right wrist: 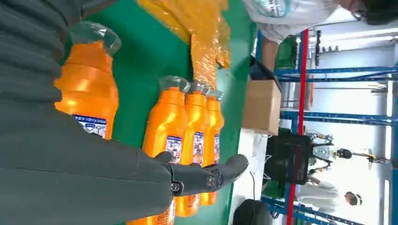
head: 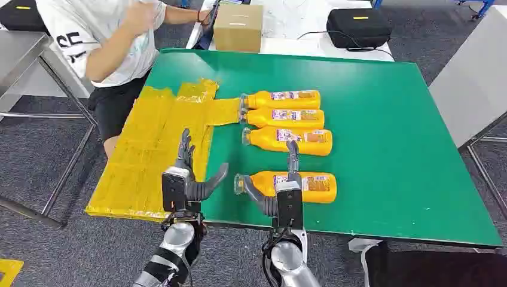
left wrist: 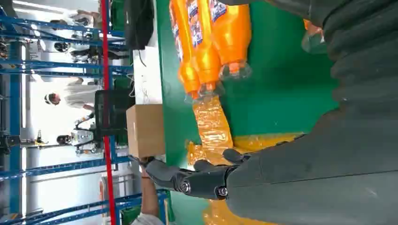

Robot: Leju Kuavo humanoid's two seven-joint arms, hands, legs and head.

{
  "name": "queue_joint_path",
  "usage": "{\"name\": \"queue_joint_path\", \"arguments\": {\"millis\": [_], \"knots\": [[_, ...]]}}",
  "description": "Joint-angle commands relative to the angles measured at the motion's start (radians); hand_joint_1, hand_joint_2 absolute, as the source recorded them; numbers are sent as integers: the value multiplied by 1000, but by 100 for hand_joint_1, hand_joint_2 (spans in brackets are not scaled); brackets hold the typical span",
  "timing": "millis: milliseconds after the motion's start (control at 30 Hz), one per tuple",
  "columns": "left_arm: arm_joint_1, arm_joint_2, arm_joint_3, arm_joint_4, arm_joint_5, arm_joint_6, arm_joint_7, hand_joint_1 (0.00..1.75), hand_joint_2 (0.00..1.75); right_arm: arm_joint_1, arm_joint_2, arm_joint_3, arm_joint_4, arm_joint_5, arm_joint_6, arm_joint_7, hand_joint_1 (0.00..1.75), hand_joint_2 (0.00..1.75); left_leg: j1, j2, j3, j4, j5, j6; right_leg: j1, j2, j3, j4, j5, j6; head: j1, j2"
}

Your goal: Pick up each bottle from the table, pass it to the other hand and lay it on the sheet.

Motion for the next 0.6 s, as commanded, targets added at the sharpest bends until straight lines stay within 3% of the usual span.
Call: {"name": "queue_joint_path", "arguments": {"millis": [33,333,600], "knots": [[-9,29,20,49,-14,1,9,0,175,10,-10,-24,61,31,-14,20,0,175,1,1,7,-2,-2,-1,1,1,6,-2,-2,-1,0,0],[-5,26,32,44,-23,-3,14,0,175,13,-23,-34,54,88,-26,47,0,175,0,0,6,-2,-1,-1,0,0,6,-2,-1,-1,0,0],[13,22,58,14,-38,-28,22,0,175,-9,-75,-89,98,321,-39,169,0,175,0,0,7,-2,-2,-1,0,0,7,-2,-2,-1,0,0]]}}
